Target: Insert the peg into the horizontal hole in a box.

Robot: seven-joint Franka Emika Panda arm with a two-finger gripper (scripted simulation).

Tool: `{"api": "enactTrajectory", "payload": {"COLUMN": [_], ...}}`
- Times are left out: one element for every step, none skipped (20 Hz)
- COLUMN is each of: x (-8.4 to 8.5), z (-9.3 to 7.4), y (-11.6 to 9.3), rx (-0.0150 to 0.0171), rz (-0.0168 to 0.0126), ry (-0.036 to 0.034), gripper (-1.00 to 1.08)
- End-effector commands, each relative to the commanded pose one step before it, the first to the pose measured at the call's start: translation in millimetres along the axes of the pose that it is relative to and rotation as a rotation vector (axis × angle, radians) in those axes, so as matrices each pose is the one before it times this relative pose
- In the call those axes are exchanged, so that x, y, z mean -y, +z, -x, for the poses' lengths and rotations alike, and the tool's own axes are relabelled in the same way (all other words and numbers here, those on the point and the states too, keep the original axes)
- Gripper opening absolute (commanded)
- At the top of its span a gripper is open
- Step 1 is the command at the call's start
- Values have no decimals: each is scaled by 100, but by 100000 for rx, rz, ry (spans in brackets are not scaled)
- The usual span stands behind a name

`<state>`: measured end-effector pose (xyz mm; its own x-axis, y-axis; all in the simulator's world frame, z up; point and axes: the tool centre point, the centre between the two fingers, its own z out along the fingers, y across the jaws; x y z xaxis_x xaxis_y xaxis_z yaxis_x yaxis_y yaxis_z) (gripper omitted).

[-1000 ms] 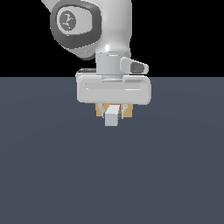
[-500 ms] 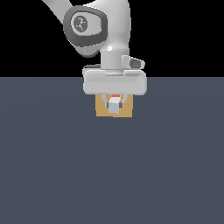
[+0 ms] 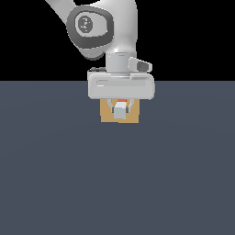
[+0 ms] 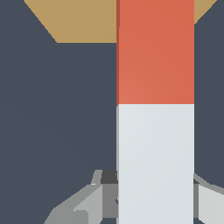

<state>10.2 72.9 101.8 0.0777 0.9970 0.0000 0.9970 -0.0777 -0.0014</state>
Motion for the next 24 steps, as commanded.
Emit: {"api": "enactTrajectory", "payload": {"x": [-97, 78, 3, 8, 12, 14, 15, 19, 14, 11, 14, 6, 4, 7, 0, 3, -6, -10, -15, -14, -27, -32, -34, -27], "z": [-21, 22, -40, -121, -202, -284, -366, -445, -534, -619, -706, -791, -866, -867, -789, -708, -627, -544, -460, -380, -290, -204, -119, -49], "y": [-150, 128, 0, 0, 1, 1, 1, -29, 1, 2, -29, 2, 3, -29, 3, -29, 2, 2, 1, -30, 1, 0, 0, 0], "rx": [-70, 62, 0, 0, 0, 0, 0, -21, 0, 0, -16, 0, 0, -15, 0, -14, 0, 0, 0, -9, 0, 0, 0, 0], "rz": [276, -238, 0, 0, 0, 0, 0, 44, 0, 0, 46, 0, 0, 46, 0, 47, 0, 0, 0, 47, 0, 0, 0, 0], "ry": [-56, 37, 0, 0, 0, 0, 0, 4, 0, 0, -2, 0, 0, -2, 0, -2, 0, 0, 0, -8, 0, 0, 0, 0], "gripper": [-100, -100, -100, -100, -100, -100, -100, -100, -100, -100, -100, -100, -100, -100, -100, -100, -100, -100, -100, -100, -100, -100, -100, -100]}}
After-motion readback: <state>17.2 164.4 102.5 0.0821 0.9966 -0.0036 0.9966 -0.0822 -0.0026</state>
